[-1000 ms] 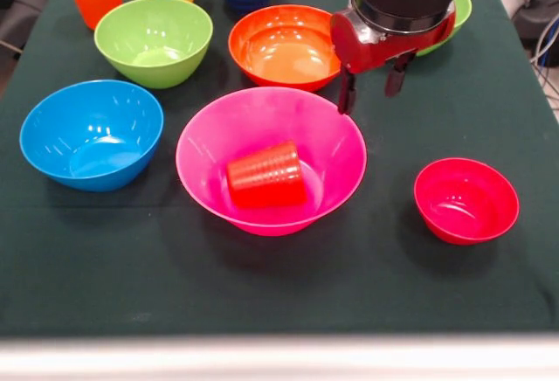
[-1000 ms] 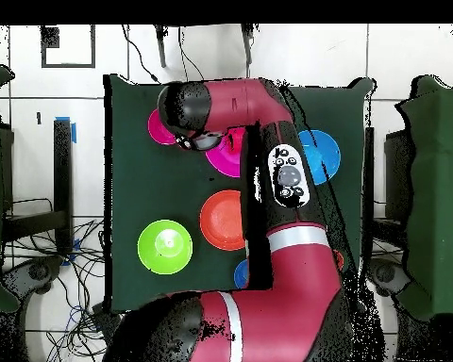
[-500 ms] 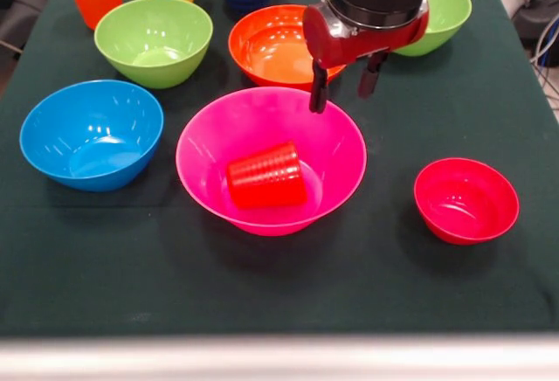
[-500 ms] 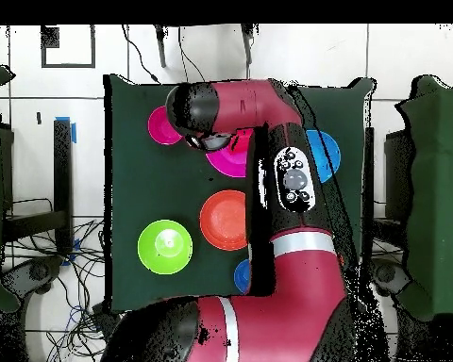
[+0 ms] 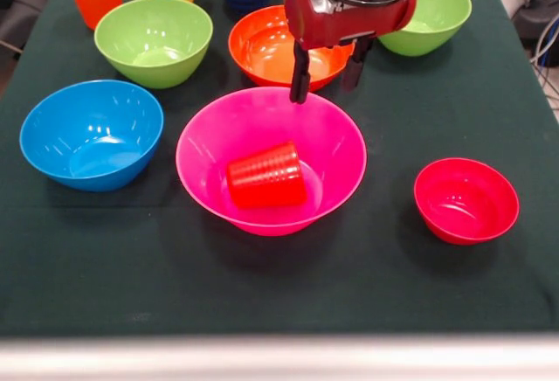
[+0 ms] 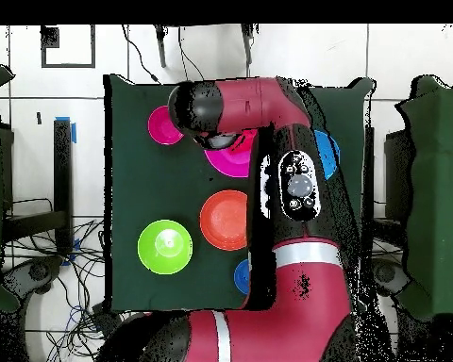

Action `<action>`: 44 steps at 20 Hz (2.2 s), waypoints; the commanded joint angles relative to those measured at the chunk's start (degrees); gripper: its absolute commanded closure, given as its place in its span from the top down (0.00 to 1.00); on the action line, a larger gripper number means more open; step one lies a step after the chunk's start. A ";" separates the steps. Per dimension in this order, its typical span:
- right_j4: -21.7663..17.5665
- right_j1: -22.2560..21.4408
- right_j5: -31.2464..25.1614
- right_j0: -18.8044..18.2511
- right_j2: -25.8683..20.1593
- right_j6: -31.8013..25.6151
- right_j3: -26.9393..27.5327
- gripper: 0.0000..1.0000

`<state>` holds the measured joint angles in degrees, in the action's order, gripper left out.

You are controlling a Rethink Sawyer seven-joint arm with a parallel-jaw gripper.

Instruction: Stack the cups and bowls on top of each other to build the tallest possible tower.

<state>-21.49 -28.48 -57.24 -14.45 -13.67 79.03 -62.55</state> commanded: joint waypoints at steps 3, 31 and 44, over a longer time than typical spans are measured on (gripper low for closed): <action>-3.36 1.73 9.06 3.36 1.73 7.97 -4.69 1.00; -2.95 8.95 17.48 8.77 12.71 10.21 -1.02 1.00; 0.40 12.96 15.51 12.00 16.53 13.33 2.53 1.00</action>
<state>-21.34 -18.54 -41.69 -4.09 3.88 81.09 -61.71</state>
